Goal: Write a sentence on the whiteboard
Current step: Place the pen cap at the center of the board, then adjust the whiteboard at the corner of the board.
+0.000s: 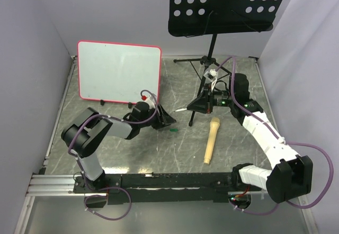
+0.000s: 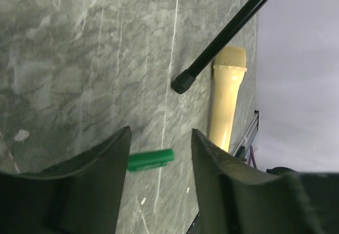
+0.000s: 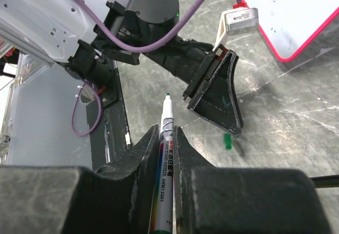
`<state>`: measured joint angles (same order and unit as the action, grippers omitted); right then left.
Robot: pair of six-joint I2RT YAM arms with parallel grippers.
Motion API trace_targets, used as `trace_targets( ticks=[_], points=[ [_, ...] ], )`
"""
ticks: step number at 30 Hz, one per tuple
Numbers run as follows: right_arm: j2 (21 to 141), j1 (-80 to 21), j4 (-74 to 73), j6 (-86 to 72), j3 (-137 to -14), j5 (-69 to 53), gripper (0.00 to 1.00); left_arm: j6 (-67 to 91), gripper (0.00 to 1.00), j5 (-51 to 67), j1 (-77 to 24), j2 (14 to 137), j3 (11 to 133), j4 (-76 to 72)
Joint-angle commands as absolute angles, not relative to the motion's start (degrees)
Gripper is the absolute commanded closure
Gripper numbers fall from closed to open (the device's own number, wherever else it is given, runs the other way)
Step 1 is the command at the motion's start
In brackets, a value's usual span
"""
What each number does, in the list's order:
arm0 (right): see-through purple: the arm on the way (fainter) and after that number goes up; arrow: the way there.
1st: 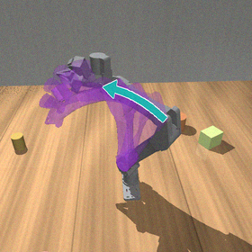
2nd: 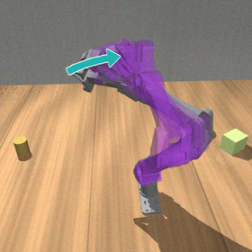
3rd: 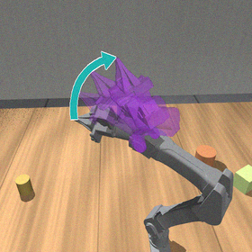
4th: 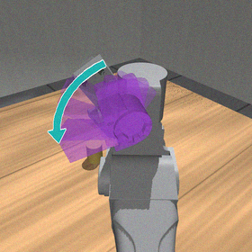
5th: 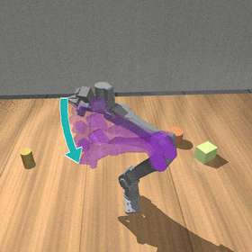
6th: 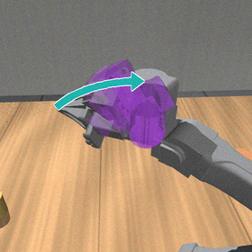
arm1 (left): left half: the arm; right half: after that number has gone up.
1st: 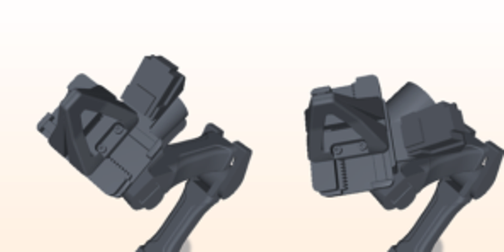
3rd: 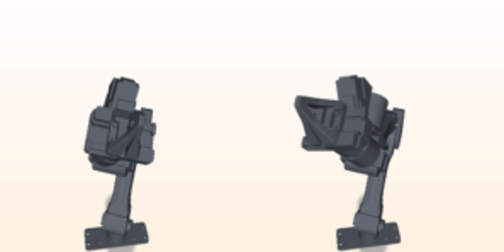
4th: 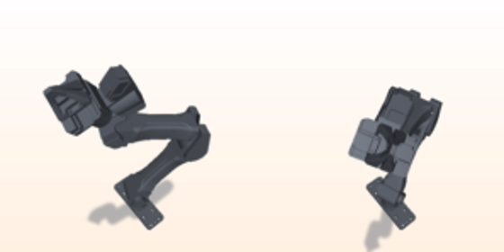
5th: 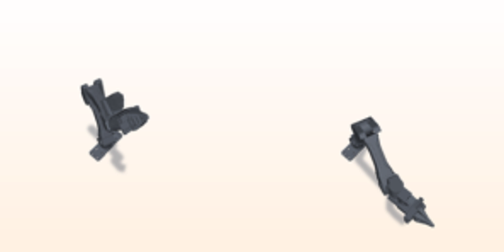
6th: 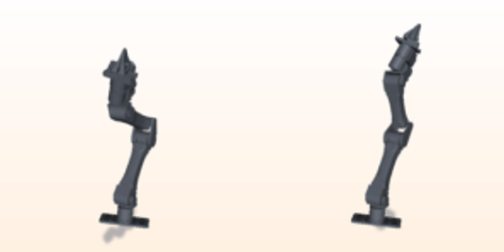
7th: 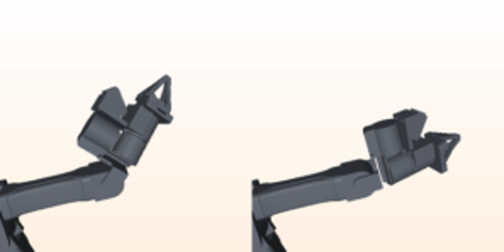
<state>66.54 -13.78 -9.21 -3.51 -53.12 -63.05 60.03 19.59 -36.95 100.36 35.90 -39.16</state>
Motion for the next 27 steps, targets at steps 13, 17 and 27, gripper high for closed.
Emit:
trace_targets(
  ticks=[13,17,27],
  points=[
    [66.0,-12.7,-8.3,-1.4,-53.3,-66.7,1.00,38.3,0.27,4.4,-32.4,75.9,43.4,-6.7],
    [66.5,-12.7,-9.1,-0.4,-53.8,-68.3,1.00,33.6,0.19,2.7,-23.7,66.8,46.3,3.6],
    [65.1,-12.5,-8.7,-0.5,-53.4,-69.6,1.00,30.1,0.27,2.4,-1.1,68.5,47.0,10.6]
  ],
)
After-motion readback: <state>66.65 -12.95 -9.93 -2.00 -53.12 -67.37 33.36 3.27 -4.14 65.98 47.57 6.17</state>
